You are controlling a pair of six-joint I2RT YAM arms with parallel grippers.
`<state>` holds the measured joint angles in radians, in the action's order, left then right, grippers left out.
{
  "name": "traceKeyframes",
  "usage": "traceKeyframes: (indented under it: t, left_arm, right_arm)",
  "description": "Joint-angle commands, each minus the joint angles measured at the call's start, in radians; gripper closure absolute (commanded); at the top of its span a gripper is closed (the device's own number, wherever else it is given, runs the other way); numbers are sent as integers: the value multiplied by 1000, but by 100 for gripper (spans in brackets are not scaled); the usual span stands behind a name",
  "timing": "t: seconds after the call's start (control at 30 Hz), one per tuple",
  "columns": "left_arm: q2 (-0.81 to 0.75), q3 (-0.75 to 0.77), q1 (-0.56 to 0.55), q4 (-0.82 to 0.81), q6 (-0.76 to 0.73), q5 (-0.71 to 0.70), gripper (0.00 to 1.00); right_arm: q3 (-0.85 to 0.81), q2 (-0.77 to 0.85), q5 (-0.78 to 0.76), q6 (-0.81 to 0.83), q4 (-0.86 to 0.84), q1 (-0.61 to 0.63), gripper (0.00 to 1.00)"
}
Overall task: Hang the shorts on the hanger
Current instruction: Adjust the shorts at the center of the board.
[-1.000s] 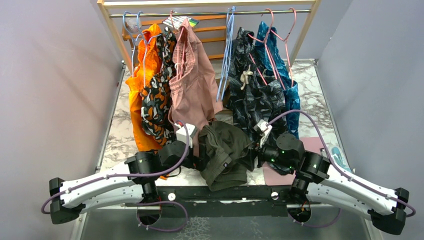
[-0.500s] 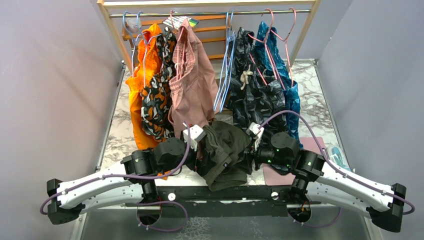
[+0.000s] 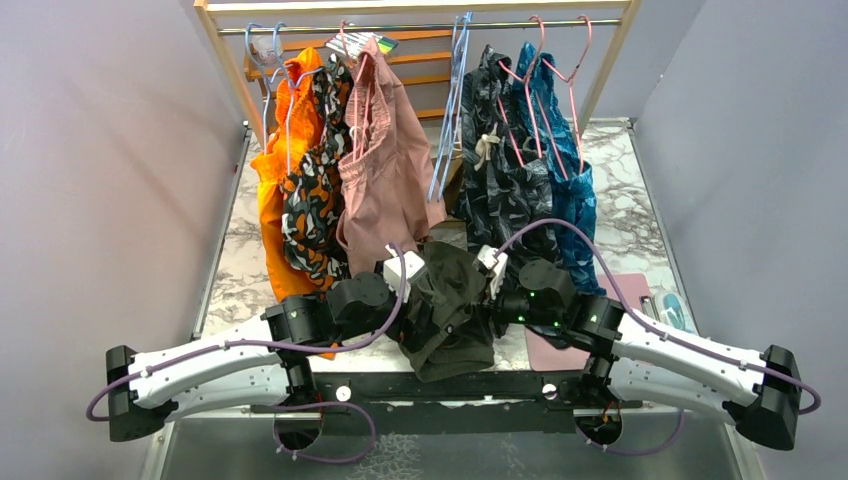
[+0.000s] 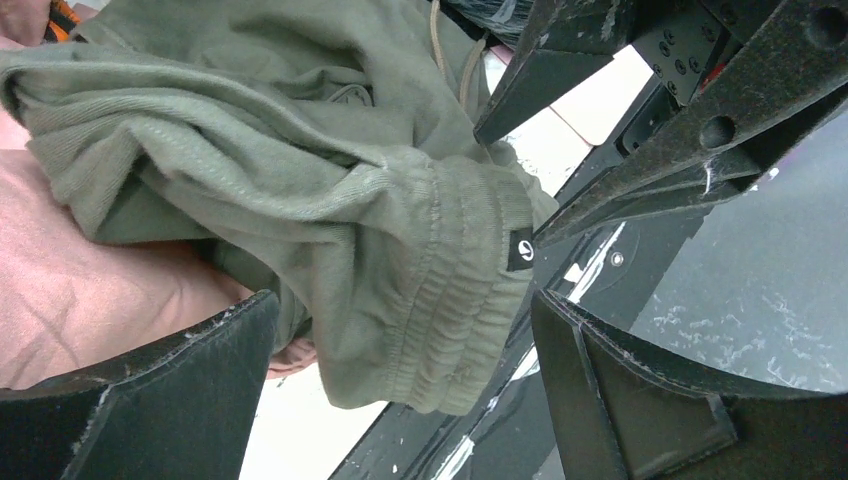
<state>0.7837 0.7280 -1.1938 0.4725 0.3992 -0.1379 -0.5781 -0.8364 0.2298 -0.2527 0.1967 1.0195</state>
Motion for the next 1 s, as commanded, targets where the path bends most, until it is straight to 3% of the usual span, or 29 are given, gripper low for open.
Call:
traceKeyframes:
  t: [0.0, 0.33, 0.53, 0.73, 0.87, 0.97]
  left_arm:
    - [13, 20, -6, -25, 2, 25, 3]
    - [23, -10, -6, -47, 20, 35, 5]
    - [82, 11, -6, -70, -1, 29, 5]
    - [135, 35, -7, -79, -21, 20, 5]
    - [165, 32, -7, -77, -36, -10, 6]
    - [171, 24, -7, -73, -39, -35, 15]
  right_arm:
    - [-17, -33, 16, 15, -87, 2, 44]
    - [-7, 32, -6, 1, -110, 1, 74]
    - [-6, 34, 17, -8, -132, 2, 85]
    - [-14, 41, 34, -17, -144, 2, 85]
    - [-34, 77, 12, -3, -95, 2, 76]
    - [-50, 109, -1, 6, -40, 2, 67]
